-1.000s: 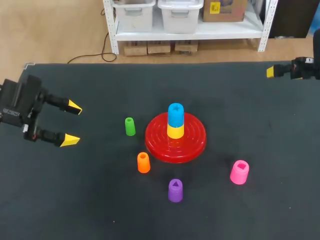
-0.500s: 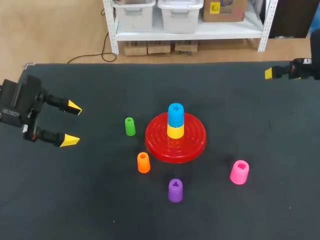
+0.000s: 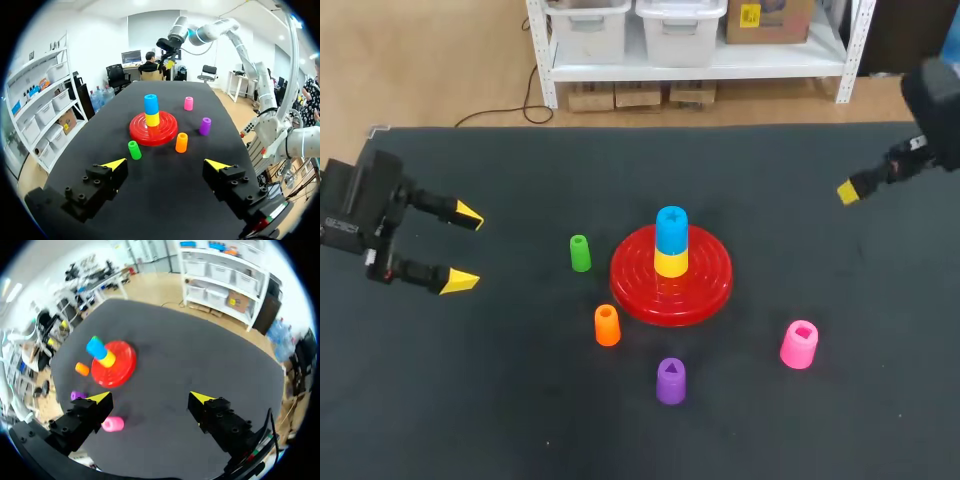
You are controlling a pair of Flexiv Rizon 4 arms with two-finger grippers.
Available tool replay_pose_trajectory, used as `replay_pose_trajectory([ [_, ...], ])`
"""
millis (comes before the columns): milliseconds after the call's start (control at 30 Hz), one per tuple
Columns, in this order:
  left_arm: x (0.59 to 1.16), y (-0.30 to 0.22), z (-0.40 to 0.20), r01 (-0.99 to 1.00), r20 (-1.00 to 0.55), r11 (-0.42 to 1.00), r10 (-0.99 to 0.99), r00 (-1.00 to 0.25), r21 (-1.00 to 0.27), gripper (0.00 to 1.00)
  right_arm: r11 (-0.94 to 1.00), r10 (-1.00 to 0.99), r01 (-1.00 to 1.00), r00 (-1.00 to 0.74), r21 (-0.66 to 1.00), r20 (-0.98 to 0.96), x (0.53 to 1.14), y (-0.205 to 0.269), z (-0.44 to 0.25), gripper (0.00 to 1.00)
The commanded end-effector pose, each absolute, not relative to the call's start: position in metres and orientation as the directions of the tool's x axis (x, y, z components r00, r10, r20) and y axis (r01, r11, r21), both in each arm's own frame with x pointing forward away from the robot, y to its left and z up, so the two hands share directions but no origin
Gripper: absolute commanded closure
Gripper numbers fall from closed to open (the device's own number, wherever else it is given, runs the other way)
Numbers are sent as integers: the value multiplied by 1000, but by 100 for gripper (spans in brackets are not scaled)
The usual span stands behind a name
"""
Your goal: Pick up and stack the cylinders on the red base in this order: pink,purple,orange,green
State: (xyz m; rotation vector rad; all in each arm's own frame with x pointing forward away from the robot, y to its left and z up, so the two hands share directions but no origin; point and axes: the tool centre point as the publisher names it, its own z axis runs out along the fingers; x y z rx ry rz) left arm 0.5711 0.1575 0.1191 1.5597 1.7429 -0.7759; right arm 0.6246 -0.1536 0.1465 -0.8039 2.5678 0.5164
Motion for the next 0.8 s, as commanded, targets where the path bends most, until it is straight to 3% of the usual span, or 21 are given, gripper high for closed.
replay_pose_trajectory([
  [33,570,158,118,994,-800,112,596,-64,4,0,746,-512,-639,-730,187,-452,597,-152,152,0],
  [367,570,158,118,994,-800,112,596,-64,4,0,682,-636,-710,-694,175,-336,580,-139,100,0],
  [800,570,158,118,994,-800,112,596,-64,4,0,676,-666,-727,-672,119,-323,552,-110,113,0],
])
